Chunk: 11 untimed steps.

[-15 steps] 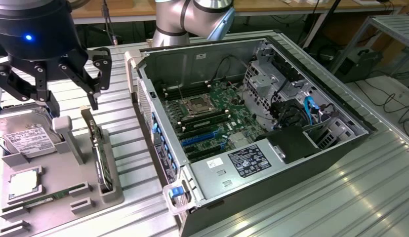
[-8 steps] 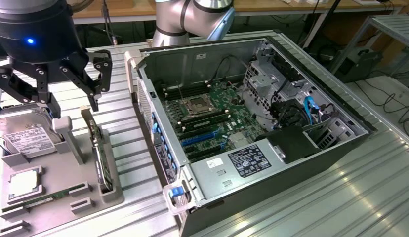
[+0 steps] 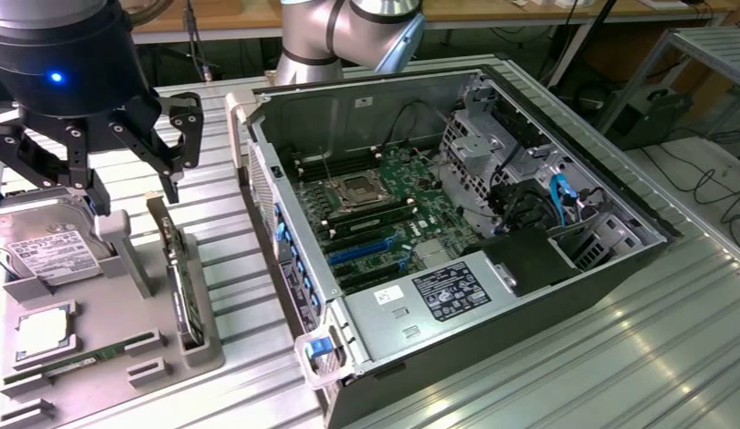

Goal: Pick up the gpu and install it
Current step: 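Pick up the gpu and move the gpu toward the slot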

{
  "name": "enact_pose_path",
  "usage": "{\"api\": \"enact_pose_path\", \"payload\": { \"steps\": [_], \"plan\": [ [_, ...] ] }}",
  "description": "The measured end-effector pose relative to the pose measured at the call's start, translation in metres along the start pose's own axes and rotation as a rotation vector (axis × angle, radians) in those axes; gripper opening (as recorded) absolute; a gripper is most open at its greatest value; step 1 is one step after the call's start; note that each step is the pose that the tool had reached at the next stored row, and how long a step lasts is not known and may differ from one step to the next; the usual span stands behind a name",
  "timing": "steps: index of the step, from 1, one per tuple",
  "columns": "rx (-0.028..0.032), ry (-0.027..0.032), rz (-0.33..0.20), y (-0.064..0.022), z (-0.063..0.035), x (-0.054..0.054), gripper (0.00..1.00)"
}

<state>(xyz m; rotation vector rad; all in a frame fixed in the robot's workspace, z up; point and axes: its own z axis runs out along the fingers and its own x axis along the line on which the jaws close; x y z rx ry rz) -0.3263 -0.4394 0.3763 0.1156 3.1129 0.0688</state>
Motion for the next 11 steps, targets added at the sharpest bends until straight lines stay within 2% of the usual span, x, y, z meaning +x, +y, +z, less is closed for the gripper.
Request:
{"api": "enact_pose_path", "payload": {
  "steps": [11],
  "plan": [
    [0.0003,-0.0001,0.000,-0.0009,0.0015,-0.0001,0.60]
  ]
}}
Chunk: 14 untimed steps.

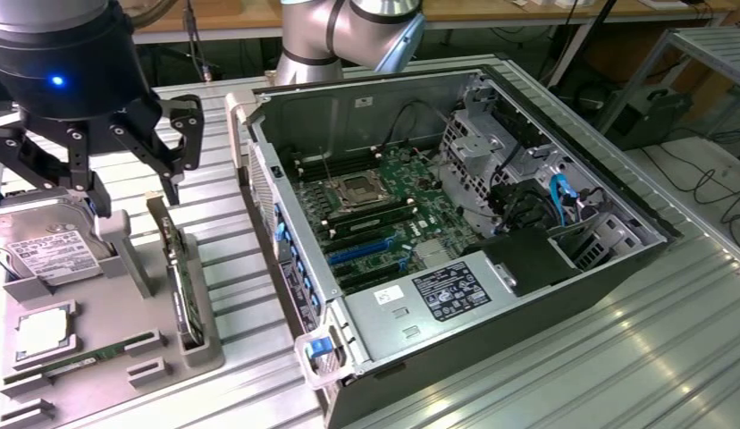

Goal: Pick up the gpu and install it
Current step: 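Pick up the gpu and move the gpu toward the slot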

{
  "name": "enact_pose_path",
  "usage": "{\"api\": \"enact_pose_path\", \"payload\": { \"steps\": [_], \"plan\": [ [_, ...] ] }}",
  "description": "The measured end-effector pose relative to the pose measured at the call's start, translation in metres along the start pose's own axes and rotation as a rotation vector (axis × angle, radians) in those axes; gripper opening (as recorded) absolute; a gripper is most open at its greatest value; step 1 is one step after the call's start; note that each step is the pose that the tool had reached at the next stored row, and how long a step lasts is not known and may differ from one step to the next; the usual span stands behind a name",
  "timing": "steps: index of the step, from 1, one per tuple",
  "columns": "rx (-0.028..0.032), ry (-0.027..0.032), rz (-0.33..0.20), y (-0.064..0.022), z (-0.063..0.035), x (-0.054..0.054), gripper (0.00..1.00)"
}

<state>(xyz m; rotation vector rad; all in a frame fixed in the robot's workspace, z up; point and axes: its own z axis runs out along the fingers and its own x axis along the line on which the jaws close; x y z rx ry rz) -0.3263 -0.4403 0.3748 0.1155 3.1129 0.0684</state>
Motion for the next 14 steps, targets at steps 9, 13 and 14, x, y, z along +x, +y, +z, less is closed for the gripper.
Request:
{"api": "enact_pose_path", "payload": {
  "steps": [9,13,14],
  "plan": [
    [0.0000,0.0002,-0.001,-0.0039,0.0051,-0.0001,0.60],
    [-0.0002,0.0004,-0.009,-0.0077,0.0084,-0.0003,0.60],
    [-0.0003,0.0007,-0.015,-0.0088,0.0091,-0.0004,0.60]
  ]
}}
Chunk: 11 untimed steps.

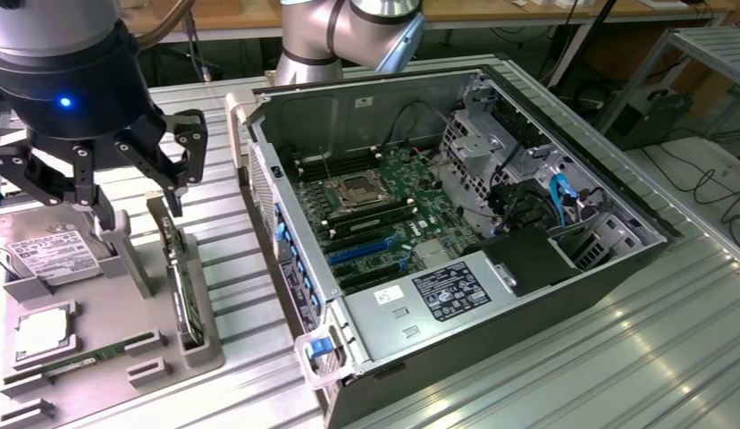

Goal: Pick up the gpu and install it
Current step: 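Pick up the gpu and move the gpu toward the slot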

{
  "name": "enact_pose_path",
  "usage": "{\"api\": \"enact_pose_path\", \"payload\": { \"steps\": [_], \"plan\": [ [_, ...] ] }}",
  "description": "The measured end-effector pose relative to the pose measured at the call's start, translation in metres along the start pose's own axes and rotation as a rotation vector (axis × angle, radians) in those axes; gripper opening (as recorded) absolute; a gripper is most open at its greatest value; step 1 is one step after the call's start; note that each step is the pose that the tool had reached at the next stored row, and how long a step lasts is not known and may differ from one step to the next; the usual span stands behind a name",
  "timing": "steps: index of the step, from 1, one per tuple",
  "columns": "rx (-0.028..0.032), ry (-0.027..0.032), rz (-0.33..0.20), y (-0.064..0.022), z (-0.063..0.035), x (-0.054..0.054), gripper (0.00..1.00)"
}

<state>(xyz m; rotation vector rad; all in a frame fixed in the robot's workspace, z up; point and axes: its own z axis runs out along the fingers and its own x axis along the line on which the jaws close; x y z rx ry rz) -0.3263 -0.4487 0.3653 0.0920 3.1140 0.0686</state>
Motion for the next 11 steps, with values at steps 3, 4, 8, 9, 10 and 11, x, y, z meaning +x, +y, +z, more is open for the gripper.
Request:
{"api": "enact_pose_path", "payload": {
  "steps": [3,4,8,9,10,11],
  "plan": [
    [-0.0008,0.0014,-0.031,-0.0011,0.0023,0.0001,0.60],
    [-0.0010,0.0020,-0.042,-0.0012,0.0032,0.0001,0.60],
    [-0.0011,0.0022,-0.047,-0.0014,0.0067,0.0001,0.60],
    [-0.0012,0.0022,-0.047,-0.0014,0.0074,0.0001,0.60],
    [-0.0012,0.0021,-0.047,-0.0014,0.0081,0.0001,0.60],
    [-0.0011,0.0022,-0.047,-0.0015,0.0087,0.0001,0.60]
  ]
}}
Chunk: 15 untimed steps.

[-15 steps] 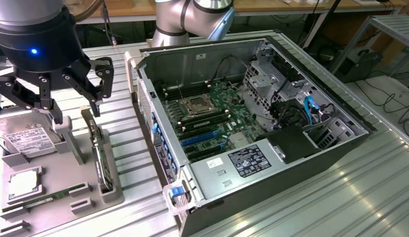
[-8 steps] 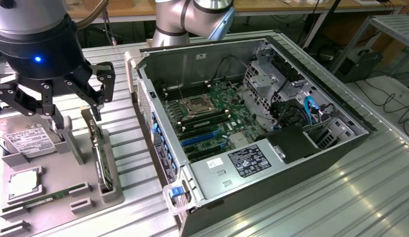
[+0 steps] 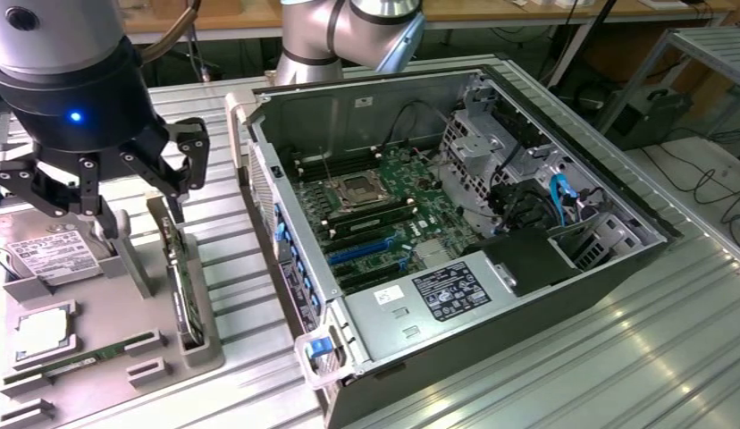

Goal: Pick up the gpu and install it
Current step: 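Pick up the gpu and move the gpu toward the slot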

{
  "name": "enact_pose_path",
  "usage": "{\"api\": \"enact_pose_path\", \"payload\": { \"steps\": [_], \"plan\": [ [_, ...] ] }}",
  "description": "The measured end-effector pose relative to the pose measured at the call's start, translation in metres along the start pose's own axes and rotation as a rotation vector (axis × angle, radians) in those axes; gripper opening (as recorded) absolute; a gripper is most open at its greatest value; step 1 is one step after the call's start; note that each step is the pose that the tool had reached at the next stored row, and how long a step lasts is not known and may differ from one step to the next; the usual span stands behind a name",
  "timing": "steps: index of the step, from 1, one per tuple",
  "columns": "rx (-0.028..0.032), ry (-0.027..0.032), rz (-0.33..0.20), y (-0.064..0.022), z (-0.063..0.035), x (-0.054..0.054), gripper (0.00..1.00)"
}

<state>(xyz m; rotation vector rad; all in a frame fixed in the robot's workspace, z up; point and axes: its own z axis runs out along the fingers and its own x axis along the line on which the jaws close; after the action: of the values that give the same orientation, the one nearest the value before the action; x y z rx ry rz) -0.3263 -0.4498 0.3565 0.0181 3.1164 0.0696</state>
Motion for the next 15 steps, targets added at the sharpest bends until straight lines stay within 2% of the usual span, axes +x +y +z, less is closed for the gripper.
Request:
{"api": "enact_pose_path", "payload": {
  "steps": [15],
  "plan": [
    [0.0000,0.0000,-0.001,-0.0006,0.0133,0.000,0.60]
  ]
}}
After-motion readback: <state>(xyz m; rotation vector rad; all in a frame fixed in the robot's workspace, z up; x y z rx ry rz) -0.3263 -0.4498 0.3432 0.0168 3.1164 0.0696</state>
